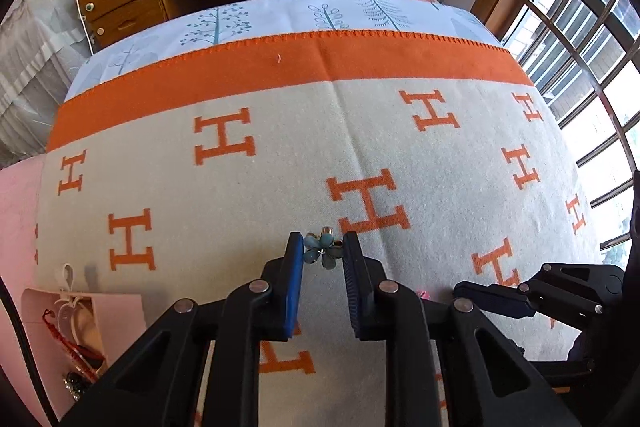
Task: Organize jewelry
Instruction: 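Carry the flower earring into the pink box with the left tool and open it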
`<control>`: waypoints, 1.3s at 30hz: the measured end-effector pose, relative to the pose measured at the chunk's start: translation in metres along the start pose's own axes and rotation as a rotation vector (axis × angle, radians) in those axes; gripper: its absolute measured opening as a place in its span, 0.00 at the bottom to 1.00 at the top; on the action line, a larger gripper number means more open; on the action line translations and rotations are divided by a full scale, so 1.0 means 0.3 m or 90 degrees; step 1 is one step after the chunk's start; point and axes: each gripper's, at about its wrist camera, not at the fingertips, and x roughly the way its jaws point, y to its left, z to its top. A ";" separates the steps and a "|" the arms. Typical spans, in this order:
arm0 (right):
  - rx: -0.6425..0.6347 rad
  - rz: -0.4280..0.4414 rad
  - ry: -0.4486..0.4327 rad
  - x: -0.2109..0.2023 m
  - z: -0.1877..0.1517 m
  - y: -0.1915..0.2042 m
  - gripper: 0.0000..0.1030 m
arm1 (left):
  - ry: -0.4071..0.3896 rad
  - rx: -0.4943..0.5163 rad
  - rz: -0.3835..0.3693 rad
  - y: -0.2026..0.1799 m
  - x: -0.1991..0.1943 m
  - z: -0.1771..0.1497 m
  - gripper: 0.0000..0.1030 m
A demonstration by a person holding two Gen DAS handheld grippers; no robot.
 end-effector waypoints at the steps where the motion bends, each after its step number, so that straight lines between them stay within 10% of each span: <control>1: 0.003 0.001 0.000 -0.002 -0.003 0.002 0.25 | -0.011 -0.002 0.006 0.009 -0.029 -0.012 0.17; 17: 0.002 0.009 -0.052 -0.133 -0.044 0.183 0.25 | -0.124 -0.055 0.062 0.197 -0.398 -0.302 0.17; 35: 0.006 -0.005 -0.079 -0.144 -0.105 0.346 0.25 | -0.146 -0.148 0.185 0.494 -0.444 -0.567 0.18; 39: 0.014 -0.010 -0.096 -0.141 -0.131 0.357 0.25 | -0.142 -0.150 0.181 0.508 -0.421 -0.600 0.41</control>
